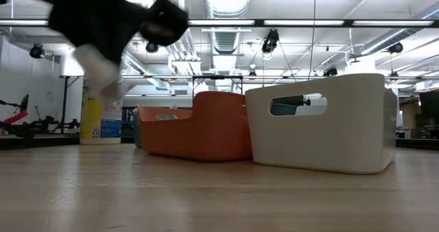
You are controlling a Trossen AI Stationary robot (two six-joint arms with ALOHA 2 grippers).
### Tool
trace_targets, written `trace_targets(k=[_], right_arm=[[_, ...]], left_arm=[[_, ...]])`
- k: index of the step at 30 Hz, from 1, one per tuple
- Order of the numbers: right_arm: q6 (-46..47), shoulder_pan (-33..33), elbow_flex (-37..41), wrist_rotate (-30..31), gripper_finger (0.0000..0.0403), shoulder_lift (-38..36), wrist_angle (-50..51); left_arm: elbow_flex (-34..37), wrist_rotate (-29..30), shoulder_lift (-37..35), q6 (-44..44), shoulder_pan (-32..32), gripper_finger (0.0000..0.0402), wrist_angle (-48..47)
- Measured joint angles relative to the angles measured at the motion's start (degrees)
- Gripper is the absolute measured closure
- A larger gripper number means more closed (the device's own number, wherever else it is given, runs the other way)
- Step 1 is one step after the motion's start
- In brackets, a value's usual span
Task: Pick & Place Travel size toiletries
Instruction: Put the white toothpaste into the blue bin
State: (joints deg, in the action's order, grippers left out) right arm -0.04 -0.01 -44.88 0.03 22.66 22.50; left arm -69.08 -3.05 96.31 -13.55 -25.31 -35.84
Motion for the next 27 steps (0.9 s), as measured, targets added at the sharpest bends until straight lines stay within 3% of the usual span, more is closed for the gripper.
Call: trace_targets(k=[15,22,27], right_arm=[[-0.07,0.0,0.0,-0.01,0.0369,0.01,0.0],[-0.02,-0.02,0.0,-0.02,0.0369,0.02,0.0],[0.01,0.0,0.0,0.0,0.0369,0.0,0.0]], left_arm=[[-8.1,-1.16,-0.15,-24.99,9.74,0.0393,2.19],[-9.55,-8.68,-0.17,-32.56,17.12,0.0392,6.31],[-9.54,-14.56,-0.17,-33.26,22.63,0.0392,10.71]])
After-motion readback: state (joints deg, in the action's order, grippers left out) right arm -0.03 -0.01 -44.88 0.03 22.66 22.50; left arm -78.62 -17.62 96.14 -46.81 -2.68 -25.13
